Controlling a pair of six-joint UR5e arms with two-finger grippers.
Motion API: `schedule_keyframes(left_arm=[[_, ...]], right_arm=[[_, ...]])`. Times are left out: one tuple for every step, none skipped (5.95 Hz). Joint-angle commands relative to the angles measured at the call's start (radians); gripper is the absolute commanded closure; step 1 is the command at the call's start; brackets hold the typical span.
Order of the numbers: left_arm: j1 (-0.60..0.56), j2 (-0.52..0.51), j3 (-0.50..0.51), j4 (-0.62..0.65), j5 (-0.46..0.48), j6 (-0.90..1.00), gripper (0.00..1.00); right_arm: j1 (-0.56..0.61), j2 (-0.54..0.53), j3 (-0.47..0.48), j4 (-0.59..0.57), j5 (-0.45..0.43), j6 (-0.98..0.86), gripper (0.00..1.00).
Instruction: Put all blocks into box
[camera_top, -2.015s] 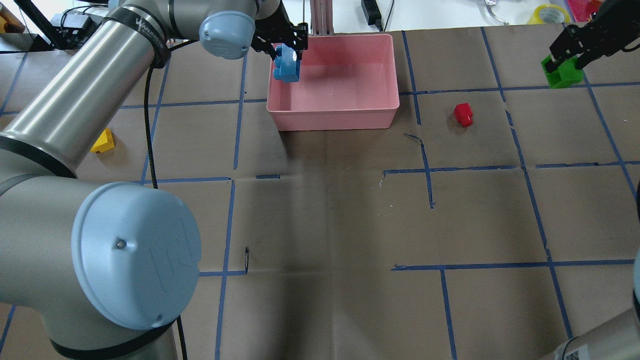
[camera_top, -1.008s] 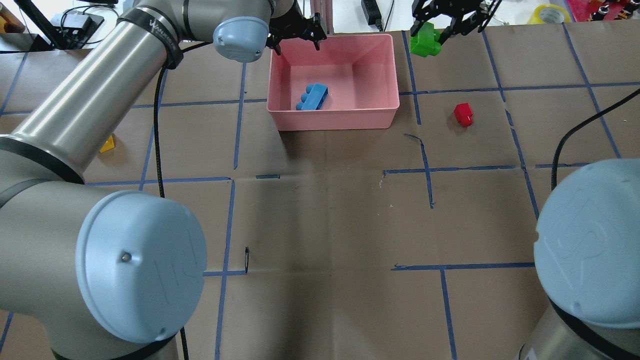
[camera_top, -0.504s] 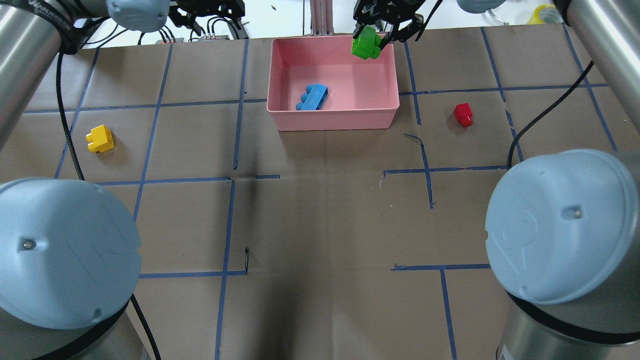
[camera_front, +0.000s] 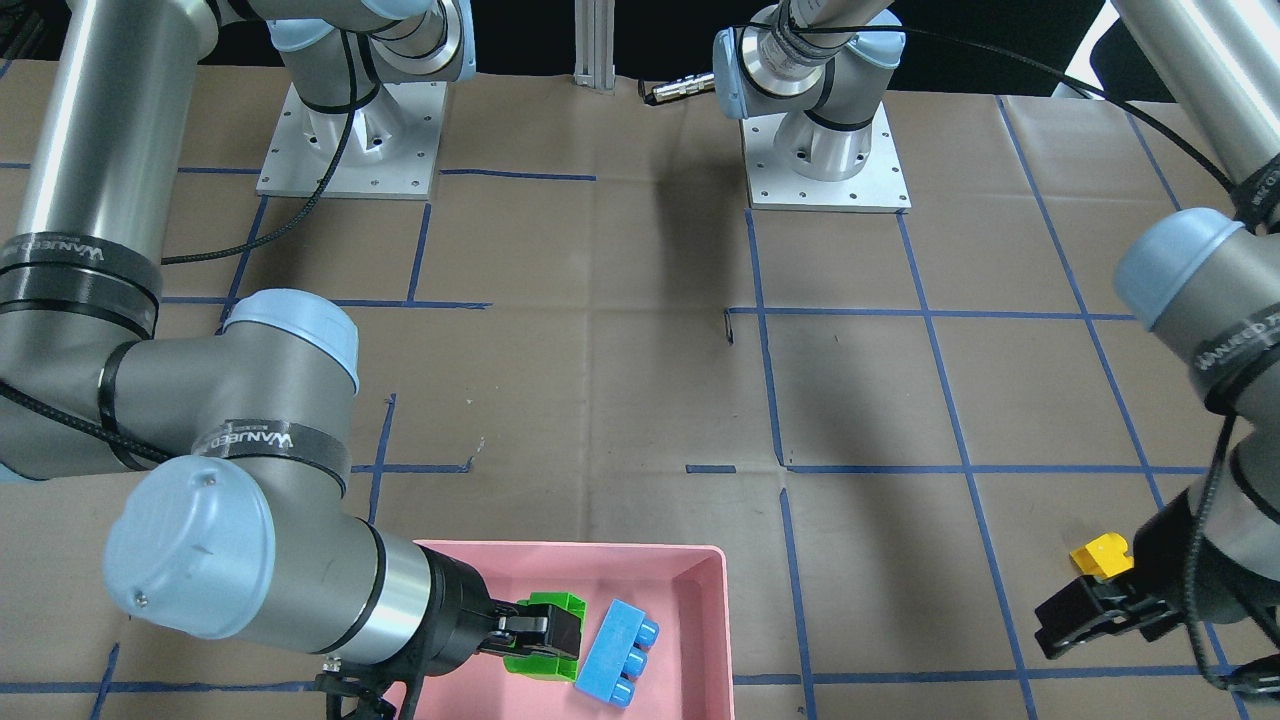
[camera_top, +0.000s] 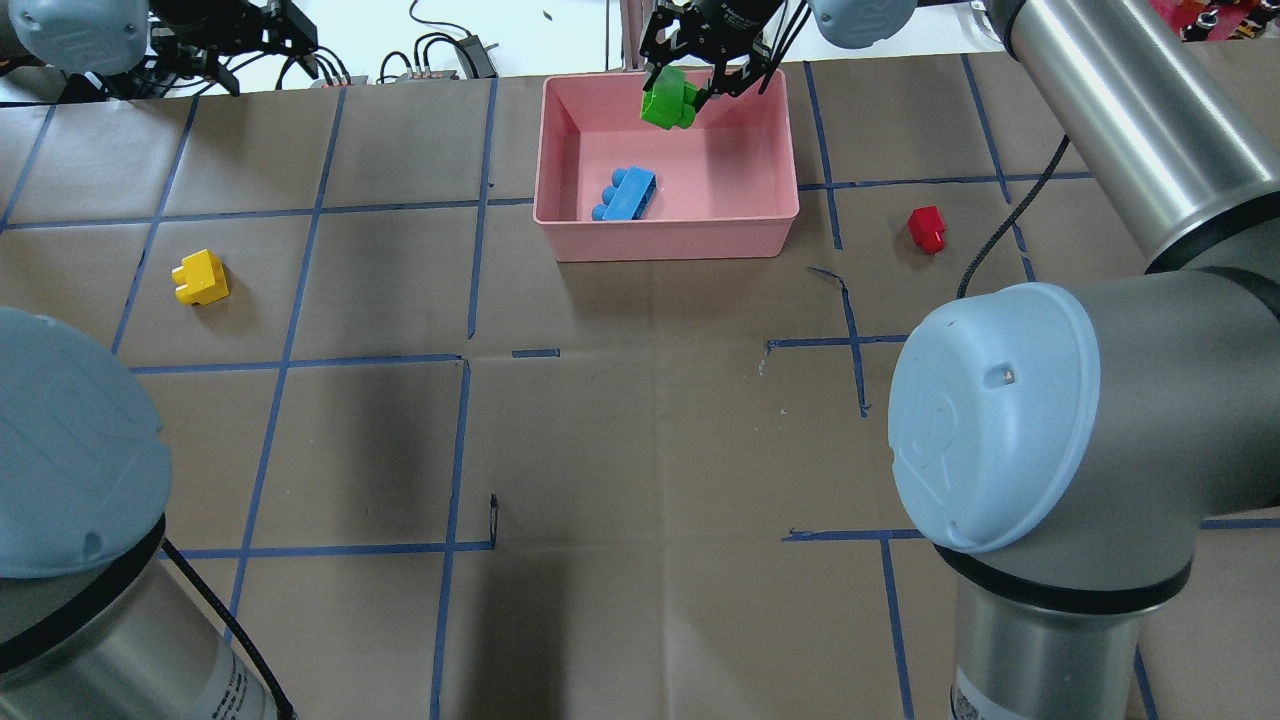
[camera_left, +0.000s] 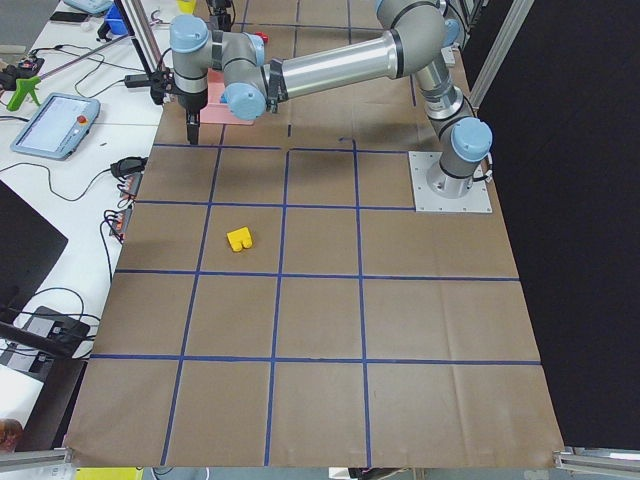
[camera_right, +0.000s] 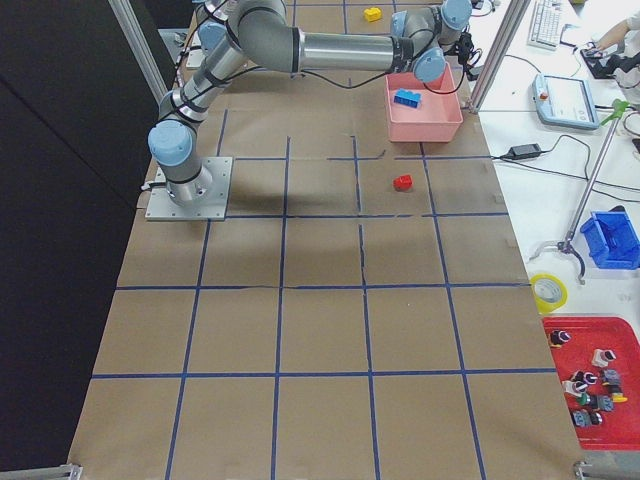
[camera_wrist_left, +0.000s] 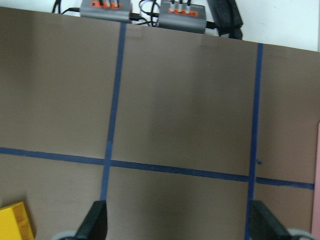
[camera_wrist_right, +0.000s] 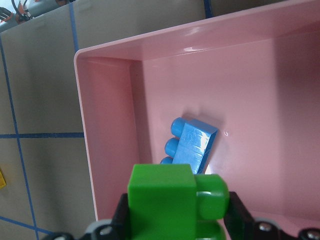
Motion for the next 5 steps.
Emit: schedule_keyframes(left_arm=[[0.14,0.02,-0.044,-0.014,0.026,0.16,0.0],[0.214,0.0,-0.038,-0.013,0.023,0.166,0.0],[0.225,0.006,-0.053,-0.011,0.054,0.058,0.0],[0.225,0.009,-0.056,-0.017,0.102,-0.136,0.0],[0.23,-0.004,-0.077,-0.01,0.1,-0.179,0.0]], right_arm=[[0.003,0.004,-0.003,0.001,-0.014,-0.004,0.0],[-0.002,-0.007,-0.005,0.011,-0.015,-0.009,0.0],[-0.024,-0.041,-0.002,0.016,-0.114,-0.024,0.0],[-0.075,-0.091,0.015,0.036,-0.234,-0.132,0.0],[-0.139,-0.151,0.02,0.173,-0.3,-0.221,0.0]])
